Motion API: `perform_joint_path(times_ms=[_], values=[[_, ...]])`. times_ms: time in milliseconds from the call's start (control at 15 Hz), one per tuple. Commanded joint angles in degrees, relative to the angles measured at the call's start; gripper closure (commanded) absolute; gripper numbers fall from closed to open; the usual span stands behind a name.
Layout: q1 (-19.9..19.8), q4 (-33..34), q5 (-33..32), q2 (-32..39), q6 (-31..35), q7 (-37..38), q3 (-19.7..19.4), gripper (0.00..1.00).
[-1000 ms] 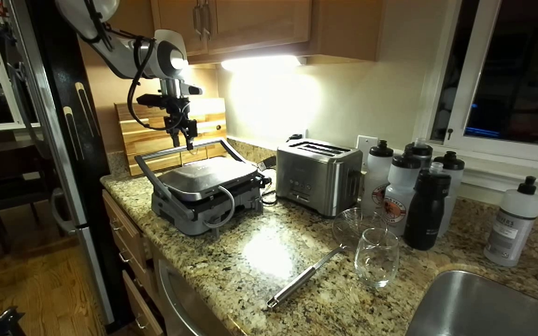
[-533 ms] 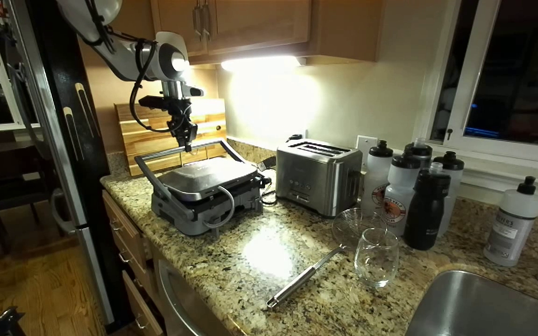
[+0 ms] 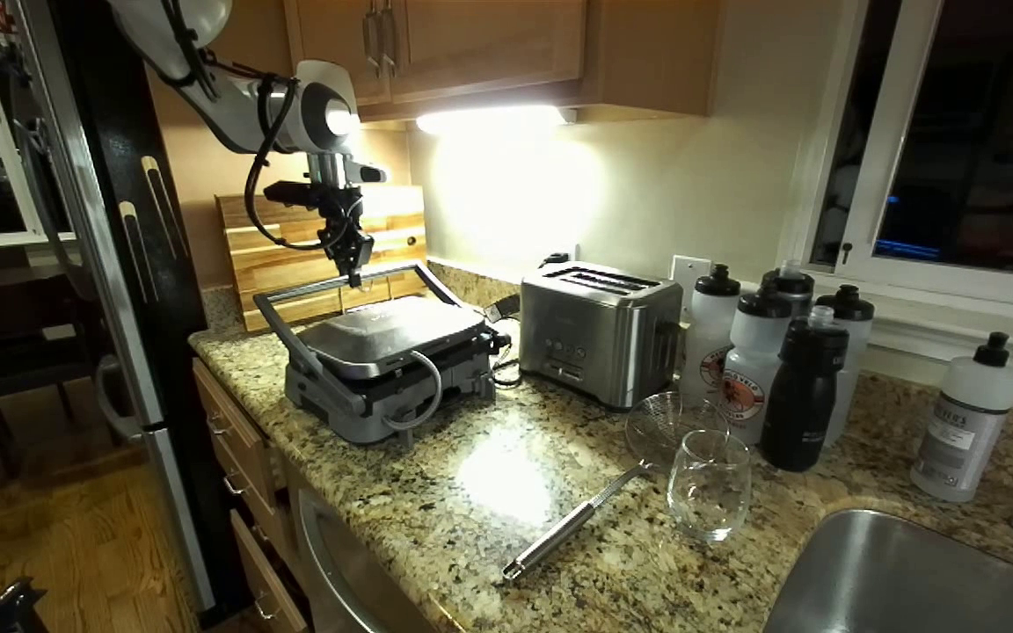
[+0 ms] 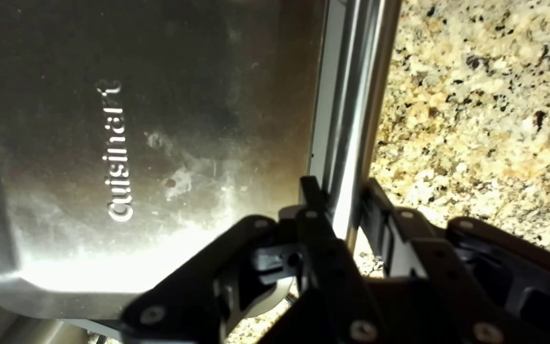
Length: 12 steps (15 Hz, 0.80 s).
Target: Open the sandwich maker
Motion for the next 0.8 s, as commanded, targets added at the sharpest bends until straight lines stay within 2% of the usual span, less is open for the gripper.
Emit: perform_joint_path(times_ms=[0,733], values=[[1.14,-3.05,-0.01,-4.06,0.79,-0.28,-1.05,0.94],[1.0,-12.32,-5.69,-15.09,-0.07,7.01,-3.5,0.94]])
